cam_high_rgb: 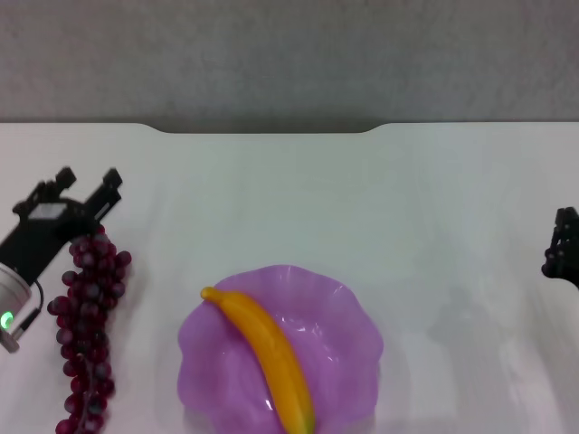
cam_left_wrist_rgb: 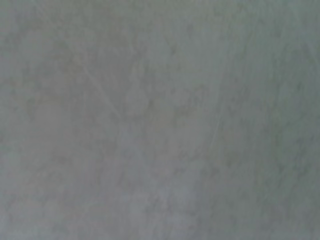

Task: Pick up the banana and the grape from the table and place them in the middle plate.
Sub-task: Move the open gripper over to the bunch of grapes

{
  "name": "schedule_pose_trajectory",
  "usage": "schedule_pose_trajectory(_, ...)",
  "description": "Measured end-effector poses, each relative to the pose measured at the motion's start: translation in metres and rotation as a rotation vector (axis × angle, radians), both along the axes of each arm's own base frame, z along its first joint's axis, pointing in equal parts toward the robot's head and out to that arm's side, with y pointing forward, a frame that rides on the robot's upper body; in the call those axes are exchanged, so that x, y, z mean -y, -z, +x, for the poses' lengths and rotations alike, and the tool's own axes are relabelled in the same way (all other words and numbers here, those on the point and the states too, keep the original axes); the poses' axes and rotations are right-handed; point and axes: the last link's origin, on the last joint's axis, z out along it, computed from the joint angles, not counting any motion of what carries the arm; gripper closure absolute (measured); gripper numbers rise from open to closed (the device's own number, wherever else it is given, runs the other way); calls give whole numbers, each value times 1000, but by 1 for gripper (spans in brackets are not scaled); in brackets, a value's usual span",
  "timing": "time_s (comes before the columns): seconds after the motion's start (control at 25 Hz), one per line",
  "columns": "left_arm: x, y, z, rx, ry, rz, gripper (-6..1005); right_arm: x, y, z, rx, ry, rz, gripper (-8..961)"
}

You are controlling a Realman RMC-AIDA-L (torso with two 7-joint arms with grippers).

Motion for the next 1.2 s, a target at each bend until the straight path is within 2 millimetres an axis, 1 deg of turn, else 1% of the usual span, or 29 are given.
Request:
schedule_pose_trajectory(0.12,-6,-15,3,44,36,-28,233,-4,3,1,8,9,-27,929)
schedule_pose_trajectory(0.2,-10,-30,5,68,65,-35,233,-7,5,-1,8,8,-42,929)
schedule_pose_trajectory(0.36,-12,-53,8,108,99,-29,232,-12,9,-4,-4,4,-66,929)
schedule_pose_trajectory(0.44,-14,-61,10,107,113,-24,231,-13,10,-5,-6,4,-70,929)
schedule_pose_trajectory(0.6,-21,-70,16,91,125,-48,230,-16,11,-6,-1,-1,-77,929)
schedule_pose_trajectory(0.72,-28,-78,16,55,86,-93,229,-18,15,-7,5,1,-101,929)
schedule_pose_trajectory(0.84,-31,-82,16,-10,52,-147,228,-20,17,-7,9,6,-116,929)
schedule_pose_trajectory(1.04,-27,-88,19,-122,25,-233,227,-22,19,-7,10,17,-136,929)
schedule_pose_trajectory(1.2,-21,-88,19,-206,-5,-263,225,-22,19,-7,-1,20,-135,929)
